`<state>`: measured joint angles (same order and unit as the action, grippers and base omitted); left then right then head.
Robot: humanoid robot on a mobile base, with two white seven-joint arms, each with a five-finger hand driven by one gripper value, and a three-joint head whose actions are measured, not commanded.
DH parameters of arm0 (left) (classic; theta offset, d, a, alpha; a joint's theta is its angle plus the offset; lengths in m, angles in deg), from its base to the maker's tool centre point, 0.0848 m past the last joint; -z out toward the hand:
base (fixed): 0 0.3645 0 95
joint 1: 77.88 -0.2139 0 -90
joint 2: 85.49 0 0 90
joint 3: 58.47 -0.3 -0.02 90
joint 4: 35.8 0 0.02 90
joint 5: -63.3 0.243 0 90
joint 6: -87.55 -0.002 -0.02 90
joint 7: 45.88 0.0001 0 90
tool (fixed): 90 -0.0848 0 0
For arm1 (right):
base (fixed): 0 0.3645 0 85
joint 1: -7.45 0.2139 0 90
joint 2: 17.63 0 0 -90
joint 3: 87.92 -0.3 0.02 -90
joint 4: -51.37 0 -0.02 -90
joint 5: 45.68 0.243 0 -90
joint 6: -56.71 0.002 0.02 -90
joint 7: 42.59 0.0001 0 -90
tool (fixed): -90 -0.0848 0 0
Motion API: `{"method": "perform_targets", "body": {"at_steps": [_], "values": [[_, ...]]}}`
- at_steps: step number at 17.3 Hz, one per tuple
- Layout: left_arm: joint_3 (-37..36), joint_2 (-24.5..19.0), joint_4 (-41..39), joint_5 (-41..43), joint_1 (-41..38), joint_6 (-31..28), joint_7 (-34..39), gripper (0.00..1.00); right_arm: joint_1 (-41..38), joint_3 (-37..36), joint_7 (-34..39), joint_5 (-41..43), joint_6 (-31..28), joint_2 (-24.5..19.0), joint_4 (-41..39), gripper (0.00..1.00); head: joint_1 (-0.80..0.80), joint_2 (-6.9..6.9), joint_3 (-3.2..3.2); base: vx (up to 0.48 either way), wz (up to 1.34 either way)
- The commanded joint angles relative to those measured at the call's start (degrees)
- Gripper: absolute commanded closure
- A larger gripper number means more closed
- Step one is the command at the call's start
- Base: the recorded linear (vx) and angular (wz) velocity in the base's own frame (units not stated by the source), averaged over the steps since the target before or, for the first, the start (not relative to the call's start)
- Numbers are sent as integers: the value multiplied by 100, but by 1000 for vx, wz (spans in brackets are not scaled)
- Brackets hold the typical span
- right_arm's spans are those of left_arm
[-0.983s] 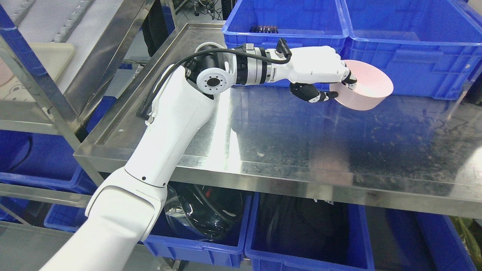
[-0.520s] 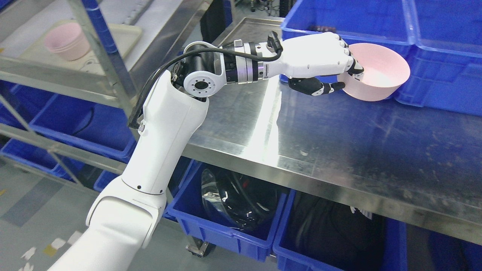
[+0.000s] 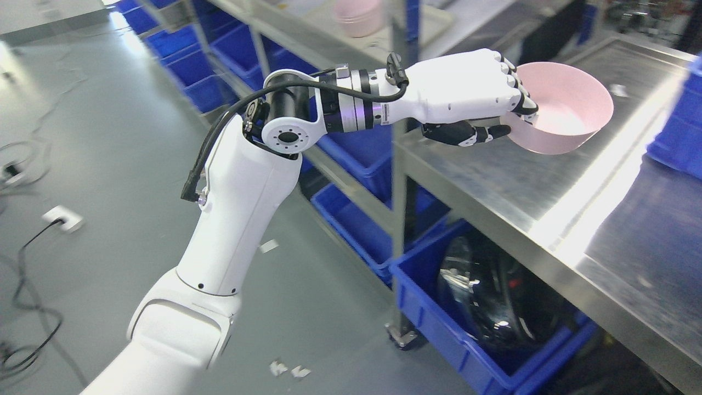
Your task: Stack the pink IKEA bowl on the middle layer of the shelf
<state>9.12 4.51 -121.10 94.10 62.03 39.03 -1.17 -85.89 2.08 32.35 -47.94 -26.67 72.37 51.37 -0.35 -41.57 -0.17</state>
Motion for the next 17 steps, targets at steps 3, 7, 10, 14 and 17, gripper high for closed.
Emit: {"method": "perform_targets", "body": {"at_steps": [3, 7, 10, 14, 17], "values": [[-79, -99, -347, -74, -122, 141, -7, 97, 0, 26, 4, -3, -2, 100, -100, 0, 0, 0, 0, -75, 1563], [-88, -99, -347, -83, -122, 176, -7, 97, 0, 26, 4, 6, -2, 100, -100, 0, 0, 0, 0, -42, 1385], [-88, -99, -347, -91, -122, 176, -7, 97, 0, 26, 4, 6, -2, 100, -100, 0, 0, 0, 0, 19, 814], [-88, -99, -347, -144, -122, 176, -7, 97, 0, 26, 4, -3, -2, 100, -100, 0, 0, 0, 0, 99, 137], [-88, -99, -347, -153, -122, 176, -7, 97, 0, 26, 4, -3, -2, 100, -100, 0, 0, 0, 0, 173, 48]]}}
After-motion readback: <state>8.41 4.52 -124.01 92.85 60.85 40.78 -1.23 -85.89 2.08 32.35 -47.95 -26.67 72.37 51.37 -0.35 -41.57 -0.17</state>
